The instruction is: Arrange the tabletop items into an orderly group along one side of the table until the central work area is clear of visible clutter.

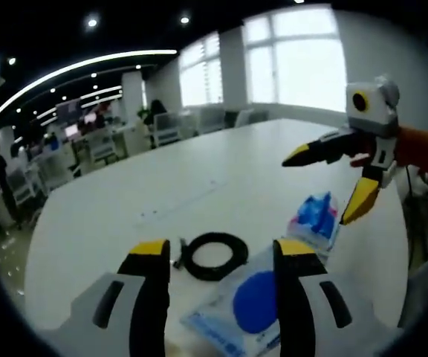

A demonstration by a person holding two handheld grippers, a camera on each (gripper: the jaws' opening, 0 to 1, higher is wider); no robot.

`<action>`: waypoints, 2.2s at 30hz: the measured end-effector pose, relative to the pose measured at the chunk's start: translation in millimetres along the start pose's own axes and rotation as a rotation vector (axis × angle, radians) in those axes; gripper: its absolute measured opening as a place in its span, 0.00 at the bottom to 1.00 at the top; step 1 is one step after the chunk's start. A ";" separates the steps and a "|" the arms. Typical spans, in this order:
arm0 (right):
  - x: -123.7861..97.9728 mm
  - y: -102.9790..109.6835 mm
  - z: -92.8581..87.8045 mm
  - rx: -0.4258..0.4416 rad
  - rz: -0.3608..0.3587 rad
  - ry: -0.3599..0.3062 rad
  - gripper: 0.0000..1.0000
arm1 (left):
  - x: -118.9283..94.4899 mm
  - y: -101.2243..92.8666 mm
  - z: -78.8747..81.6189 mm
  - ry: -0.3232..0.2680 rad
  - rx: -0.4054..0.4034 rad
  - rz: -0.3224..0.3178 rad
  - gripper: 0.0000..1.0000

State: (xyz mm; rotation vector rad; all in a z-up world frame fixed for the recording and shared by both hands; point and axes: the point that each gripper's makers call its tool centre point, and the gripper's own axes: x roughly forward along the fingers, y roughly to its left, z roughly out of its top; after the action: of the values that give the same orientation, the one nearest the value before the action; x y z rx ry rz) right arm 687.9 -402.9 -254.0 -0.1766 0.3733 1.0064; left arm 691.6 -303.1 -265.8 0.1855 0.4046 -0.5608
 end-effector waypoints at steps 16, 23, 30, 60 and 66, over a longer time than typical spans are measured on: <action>55.5 -46.8 -25.0 0.041 -0.102 0.089 0.67 | 38.2 31.8 -26.7 0.099 -0.012 0.048 0.41; 72.6 -58.0 -38.5 0.068 -0.121 0.117 0.64 | 57.3 37.3 -30.5 0.126 0.023 0.033 0.38; 84.8 -63.9 -51.8 0.099 -0.134 0.140 0.60 | 75.9 43.4 -38.2 0.168 0.020 0.019 0.37; 130.0 -58.9 -89.7 0.111 -0.157 0.259 0.37 | 113.6 46.1 -75.0 0.292 0.051 0.006 0.26; 133.2 -58.5 -97.5 0.117 -0.166 0.288 0.34 | 113.5 47.6 -80.4 0.317 0.065 0.019 0.23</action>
State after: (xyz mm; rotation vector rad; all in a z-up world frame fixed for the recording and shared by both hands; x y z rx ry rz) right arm 779.5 -359.2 -396.7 -0.2433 0.6675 0.7936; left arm 779.4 -295.3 -383.4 0.3429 0.6919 -0.5273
